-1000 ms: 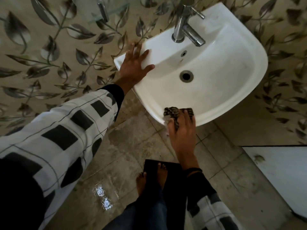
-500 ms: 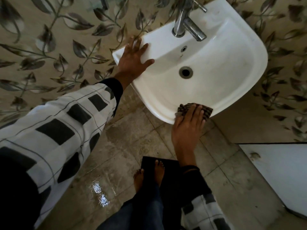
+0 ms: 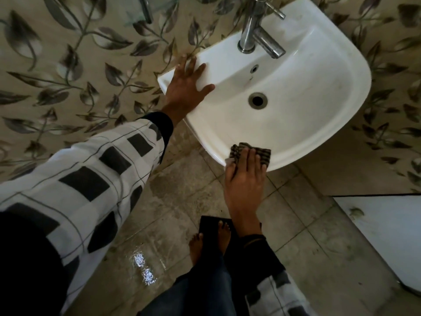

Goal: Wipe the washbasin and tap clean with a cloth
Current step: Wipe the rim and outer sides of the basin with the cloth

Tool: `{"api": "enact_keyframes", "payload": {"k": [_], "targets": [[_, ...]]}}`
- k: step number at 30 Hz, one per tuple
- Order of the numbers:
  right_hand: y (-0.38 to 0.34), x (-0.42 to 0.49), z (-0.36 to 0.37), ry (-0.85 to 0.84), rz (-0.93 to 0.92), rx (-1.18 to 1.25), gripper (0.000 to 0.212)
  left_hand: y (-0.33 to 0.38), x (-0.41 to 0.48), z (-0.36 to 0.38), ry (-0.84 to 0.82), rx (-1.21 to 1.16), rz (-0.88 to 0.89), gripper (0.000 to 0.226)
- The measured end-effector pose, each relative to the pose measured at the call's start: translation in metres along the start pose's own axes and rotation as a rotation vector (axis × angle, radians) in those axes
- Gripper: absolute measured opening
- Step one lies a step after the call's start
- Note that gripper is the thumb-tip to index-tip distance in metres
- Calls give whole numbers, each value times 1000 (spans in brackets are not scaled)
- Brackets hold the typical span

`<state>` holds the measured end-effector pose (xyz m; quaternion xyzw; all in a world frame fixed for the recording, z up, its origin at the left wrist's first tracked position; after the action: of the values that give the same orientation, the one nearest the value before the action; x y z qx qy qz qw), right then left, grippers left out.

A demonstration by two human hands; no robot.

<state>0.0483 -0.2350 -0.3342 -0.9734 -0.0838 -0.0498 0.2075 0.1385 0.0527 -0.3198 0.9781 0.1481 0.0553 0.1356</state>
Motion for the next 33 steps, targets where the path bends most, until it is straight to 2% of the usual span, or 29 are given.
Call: {"api": "enact_keyframes", "payload": {"k": [10, 15, 18, 21, 24, 25, 28, 33], "targets": [[-3, 12, 10, -187, -297, 217, 50, 7, -4, -8, -9, -7, 3, 72], [-41, 28, 15, -277, -286, 238, 54, 7, -3, -8, 65, -51, 36, 60], [-35, 23, 9, -338, -278, 263, 55, 4, -6, -4, 51, -106, 90, 57], [-39, 28, 3, -363, -225, 277, 56, -2, -7, -8, 99, -299, 174, 51], [-70, 45, 9, -391, -233, 270, 54, -4, -11, -20, 207, -693, 135, 48], [-79, 47, 13, -410, -237, 266, 53, -8, -15, -21, 233, -751, 130, 47], [-87, 45, 15, -459, -250, 258, 55, -30, -26, -22, 208, -551, 194, 45], [-98, 46, 12, -443, -226, 222, 56, -69, -22, -17, -96, -69, 527, 51]]}}
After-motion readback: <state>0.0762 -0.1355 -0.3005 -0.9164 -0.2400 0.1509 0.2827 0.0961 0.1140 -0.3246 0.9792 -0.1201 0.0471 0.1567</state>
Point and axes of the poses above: each hand's wrist, its own x-axis towards the middle knuckle, its own z-axis out of the palm, y = z × x, the point moved 1 cm from there along x, towards the middle knuckle, and after that the axes turned 13 degrees about z, right-handed, at the moved point
